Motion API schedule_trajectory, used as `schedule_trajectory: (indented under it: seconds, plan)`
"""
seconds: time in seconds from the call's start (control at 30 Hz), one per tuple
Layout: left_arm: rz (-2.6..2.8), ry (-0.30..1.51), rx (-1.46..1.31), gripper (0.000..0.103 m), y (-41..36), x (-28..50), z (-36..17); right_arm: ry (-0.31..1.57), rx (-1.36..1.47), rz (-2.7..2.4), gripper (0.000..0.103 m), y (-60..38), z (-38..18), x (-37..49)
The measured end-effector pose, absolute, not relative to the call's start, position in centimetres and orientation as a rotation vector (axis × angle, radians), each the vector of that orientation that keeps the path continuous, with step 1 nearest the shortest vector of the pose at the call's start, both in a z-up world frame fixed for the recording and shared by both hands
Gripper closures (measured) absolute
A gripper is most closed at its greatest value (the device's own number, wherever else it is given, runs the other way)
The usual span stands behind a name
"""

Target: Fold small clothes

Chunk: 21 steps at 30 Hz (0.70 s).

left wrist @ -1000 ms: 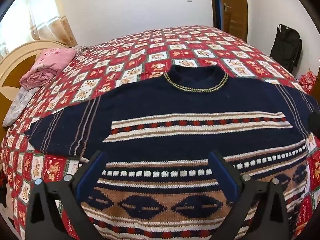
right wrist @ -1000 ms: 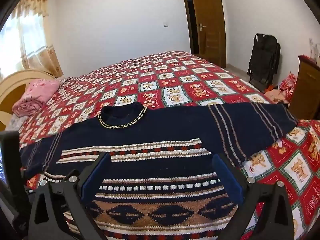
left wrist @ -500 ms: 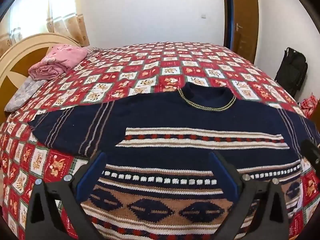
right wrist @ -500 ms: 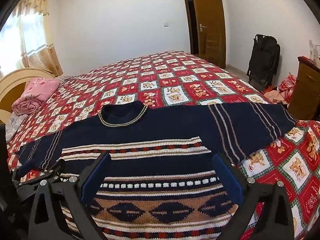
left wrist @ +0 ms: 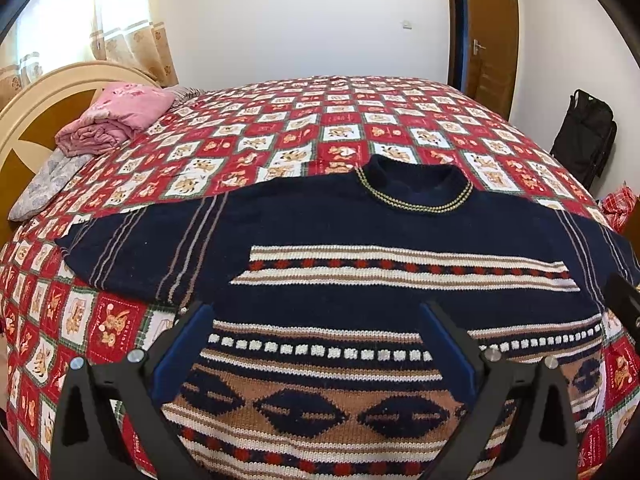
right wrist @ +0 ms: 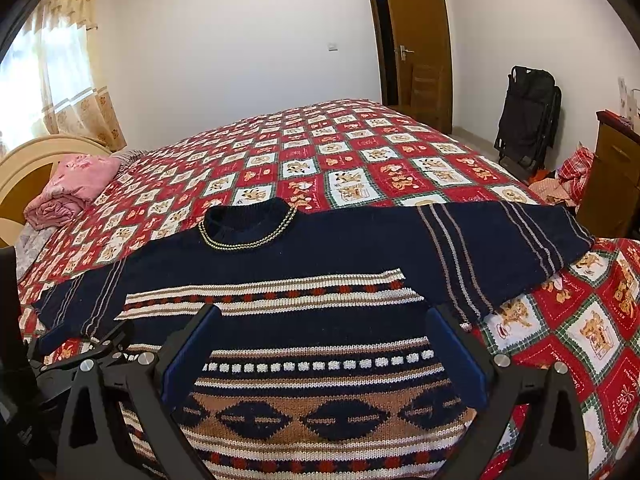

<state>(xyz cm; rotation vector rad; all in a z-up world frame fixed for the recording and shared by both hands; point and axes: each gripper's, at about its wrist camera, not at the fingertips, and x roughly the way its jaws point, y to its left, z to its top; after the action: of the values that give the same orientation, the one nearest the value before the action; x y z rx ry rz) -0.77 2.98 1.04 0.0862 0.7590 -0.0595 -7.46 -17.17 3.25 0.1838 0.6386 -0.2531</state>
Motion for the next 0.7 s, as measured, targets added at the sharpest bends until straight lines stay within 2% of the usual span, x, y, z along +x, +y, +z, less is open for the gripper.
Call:
schedule_trajectory:
  seconds: [0.7]
  plan:
    - [-0.075,0.776,0.096,0.000,2.22,-0.84,0.58,0.660,0.163,-0.262,0.001,-16.98,2.64,-7.09]
